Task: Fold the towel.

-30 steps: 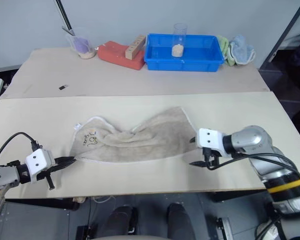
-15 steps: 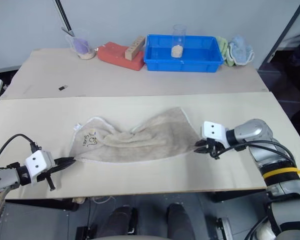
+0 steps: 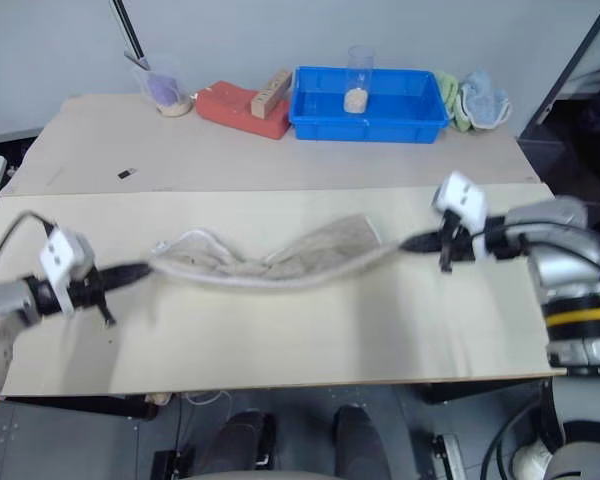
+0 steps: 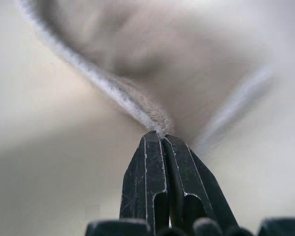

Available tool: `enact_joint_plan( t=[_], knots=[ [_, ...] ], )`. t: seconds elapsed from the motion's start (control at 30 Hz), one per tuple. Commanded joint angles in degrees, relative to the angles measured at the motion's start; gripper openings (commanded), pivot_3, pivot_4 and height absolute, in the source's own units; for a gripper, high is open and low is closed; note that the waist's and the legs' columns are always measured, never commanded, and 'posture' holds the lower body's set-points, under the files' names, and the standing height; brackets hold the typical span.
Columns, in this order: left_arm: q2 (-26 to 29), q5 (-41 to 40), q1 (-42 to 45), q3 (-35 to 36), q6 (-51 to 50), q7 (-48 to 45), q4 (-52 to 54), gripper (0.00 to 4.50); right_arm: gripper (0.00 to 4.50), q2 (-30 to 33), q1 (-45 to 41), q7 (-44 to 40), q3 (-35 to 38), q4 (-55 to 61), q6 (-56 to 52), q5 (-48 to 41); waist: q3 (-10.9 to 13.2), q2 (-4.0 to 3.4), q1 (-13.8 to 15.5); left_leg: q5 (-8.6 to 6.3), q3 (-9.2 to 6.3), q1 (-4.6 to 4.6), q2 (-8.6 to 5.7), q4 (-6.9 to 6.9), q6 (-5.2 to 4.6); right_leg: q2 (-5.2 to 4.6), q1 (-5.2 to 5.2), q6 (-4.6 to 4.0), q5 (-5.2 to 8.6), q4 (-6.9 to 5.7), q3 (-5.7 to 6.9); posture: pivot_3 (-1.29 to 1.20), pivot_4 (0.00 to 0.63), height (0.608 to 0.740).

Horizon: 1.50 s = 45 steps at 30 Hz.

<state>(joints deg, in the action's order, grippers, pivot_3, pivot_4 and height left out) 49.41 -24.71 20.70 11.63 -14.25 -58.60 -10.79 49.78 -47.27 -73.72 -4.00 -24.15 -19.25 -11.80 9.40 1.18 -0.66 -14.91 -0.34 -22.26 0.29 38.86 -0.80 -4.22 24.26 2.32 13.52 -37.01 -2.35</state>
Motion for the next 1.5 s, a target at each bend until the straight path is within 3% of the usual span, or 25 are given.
enact_joint_plan(
  t=[0.03,0.23,0.37,0.5,0.67,0.8,0.9,0.97,1.03,1.1,1.5],
  knots=[
    [-0.4,-0.3,14.3,0.0,-4.2,1.8,-7.3,0.00,0.01,-1.6,-9.9,5.0,3.0,-9.8,4.3,1.5,0.0,0.02,-0.1,0.00,-0.01,-0.01,-0.01,0.00,0.00,0.01,0.01,0.00,0.00,-0.01,0.00,0.00,0.150,0.740],
    [-2.2,6.0,40.6,-3.2,1.4,1.1,-27.0,0.00,0.01,-3.0,-30.3,9.4,2.6,-29.3,16.5,6.6,0.0,0.02,-1.0,0.01,0.12,-0.22,-0.19,-0.11,0.01,-0.16,0.20,0.09,-0.04,-0.05,-0.02,0.00,0.150,0.740],
    [-0.9,8.0,45.2,-3.6,4.4,-1.8,-32.0,0.00,0.01,-2.0,-34.5,6.4,2.8,-32.7,19.2,7.3,0.0,0.01,-1.9,-0.01,0.17,-0.73,-0.24,-0.12,-0.01,-0.23,0.73,0.20,-0.09,0.02,-0.01,0.00,0.150,0.740],
    [1.6,9.6,37.7,-4.6,6.7,-6.8,-29.0,0.00,0.01,0.2,-28.4,-1.1,2.3,-25.7,17.3,5.9,0.0,0.00,-2.2,-0.02,0.22,-0.86,-0.24,-0.13,-0.03,-0.23,0.94,0.21,-0.10,-0.03,-0.02,0.00,0.150,0.740],
    [3.6,7.5,10.1,-3.2,3.9,-9.4,-9.2,0.00,0.01,6.6,1.3,-7.8,1.7,-0.4,16.3,4.0,-0.1,-0.08,-1.8,-0.30,0.01,-0.74,0.09,-0.11,-0.45,-0.19,0.94,0.21,-0.10,-0.19,-0.02,0.00,0.150,0.740],
    [5.4,6.0,-5.3,-1.9,0.0,-11.1,1.7,0.00,0.01,9.2,16.3,-8.8,3.3,11.1,12.6,1.8,0.0,-0.08,-1.4,-0.14,0.14,-1.51,0.01,0.22,-0.17,-0.34,1.81,0.20,-0.11,-0.54,-0.22,0.00,0.150,0.740],
    [7.6,6.2,-15.0,-1.4,0.3,-13.3,5.3,0.00,0.01,11.7,24.9,-9.8,4.2,16.5,8.8,0.0,0.0,-0.09,-1.1,-0.14,0.21,-1.21,-0.13,0.30,-0.19,-0.47,1.71,0.20,-0.10,-0.54,-0.26,0.00,0.150,0.740],
    [8.4,4.5,-18.8,-0.1,-2.1,-13.7,7.7,0.00,0.01,13.3,29.0,-10.5,4.6,19.2,5.9,-1.6,0.1,-0.14,-0.8,-0.15,0.27,-0.32,-0.07,0.12,-0.20,-0.36,0.71,0.13,-0.05,-0.31,-0.18,0.00,0.150,0.740],
    [8.9,2.8,-20.7,1.1,-4.3,-14.2,9.7,0.00,0.01,13.8,30.3,-10.2,5.3,20.8,1.1,-3.9,0.1,-0.11,-0.5,-0.18,0.39,0.35,0.27,-0.02,-0.22,-0.18,-0.12,0.00,-0.01,0.08,-0.01,0.00,0.150,0.740],
    [9.2,2.0,-21.4,1.7,-5.3,-14.3,10.9,0.00,0.01,14.0,30.4,-9.4,5.6,21.7,-1.7,-5.2,0.1,-0.11,-0.2,-0.18,0.48,0.38,0.38,0.00,-0.22,-0.09,-0.10,-0.03,0.01,0.08,-0.03,0.00,0.150,0.740],
    [7.1,2.8,2.1,-3.0,-13.3,-11.2,-4.6,0.00,0.01,5.0,6.1,0.3,0.4,5.9,-11.6,-1.1,0.1,-0.10,-0.1,-0.22,0.56,0.06,0.37,0.05,-0.28,0.19,0.21,-0.15,-0.07,0.02,-0.01,0.00,0.150,0.740]
  ],
)
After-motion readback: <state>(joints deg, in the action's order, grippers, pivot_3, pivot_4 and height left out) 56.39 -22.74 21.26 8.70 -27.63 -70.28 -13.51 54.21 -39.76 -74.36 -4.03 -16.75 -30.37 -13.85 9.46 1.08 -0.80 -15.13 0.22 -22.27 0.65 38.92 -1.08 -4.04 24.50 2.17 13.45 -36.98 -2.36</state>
